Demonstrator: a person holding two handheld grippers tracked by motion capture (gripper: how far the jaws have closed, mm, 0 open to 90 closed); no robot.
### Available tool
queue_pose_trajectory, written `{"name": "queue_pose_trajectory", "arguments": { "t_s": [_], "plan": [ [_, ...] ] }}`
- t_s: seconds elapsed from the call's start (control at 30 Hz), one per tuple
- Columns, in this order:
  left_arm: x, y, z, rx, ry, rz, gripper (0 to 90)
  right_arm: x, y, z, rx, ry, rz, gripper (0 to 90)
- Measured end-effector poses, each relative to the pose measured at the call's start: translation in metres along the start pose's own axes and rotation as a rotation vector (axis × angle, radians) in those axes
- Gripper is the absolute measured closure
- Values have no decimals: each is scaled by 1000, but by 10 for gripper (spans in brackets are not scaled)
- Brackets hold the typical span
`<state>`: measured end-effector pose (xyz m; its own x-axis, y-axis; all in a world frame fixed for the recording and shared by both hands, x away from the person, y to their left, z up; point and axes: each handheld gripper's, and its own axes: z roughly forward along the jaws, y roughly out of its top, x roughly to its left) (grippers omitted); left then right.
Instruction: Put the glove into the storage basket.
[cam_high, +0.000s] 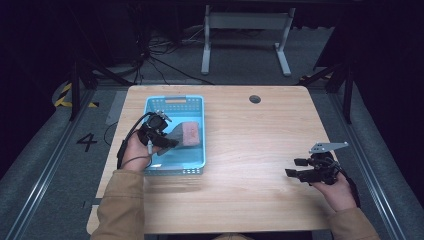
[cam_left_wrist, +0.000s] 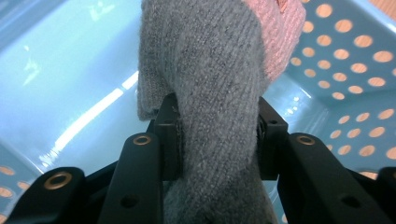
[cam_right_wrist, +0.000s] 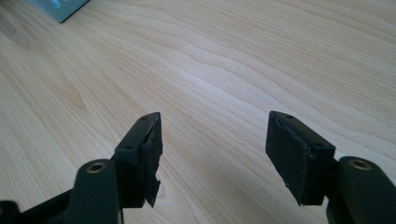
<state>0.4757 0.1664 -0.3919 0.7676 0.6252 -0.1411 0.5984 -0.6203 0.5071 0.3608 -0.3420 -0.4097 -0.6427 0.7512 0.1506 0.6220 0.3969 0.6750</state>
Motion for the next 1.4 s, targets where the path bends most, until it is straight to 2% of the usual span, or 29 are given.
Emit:
{"name": "queue_pose_trajectory", "arguments": {
  "t_s": [0.2,0.43,0.63,0.83,1.03,1.2,1.3,1.4],
  "plan": [
    [2,2,8,36,-17,-15,624,0,-1,0,2,3,-3,364],
    [5,3,16,89,-12,-39,624,3,-2,-1,-4,8,-10,363],
    [5,6,23,130,5,-36,619,3,-5,-4,-4,4,-11,363],
    [4,9,29,132,-45,-24,616,3,-7,-6,-5,0,-12,363],
    [5,10,31,142,-42,-23,601,3,-8,-7,-5,-2,-14,362],
    [4,12,33,133,15,-10,524,5,-7,-6,-7,-1,-17,360],
    [4,13,34,117,71,15,389,6,-7,-6,-8,2,-27,355],
    [3,13,32,85,85,29,358,6,-7,-7,-10,4,-31,353]
  ]
}}
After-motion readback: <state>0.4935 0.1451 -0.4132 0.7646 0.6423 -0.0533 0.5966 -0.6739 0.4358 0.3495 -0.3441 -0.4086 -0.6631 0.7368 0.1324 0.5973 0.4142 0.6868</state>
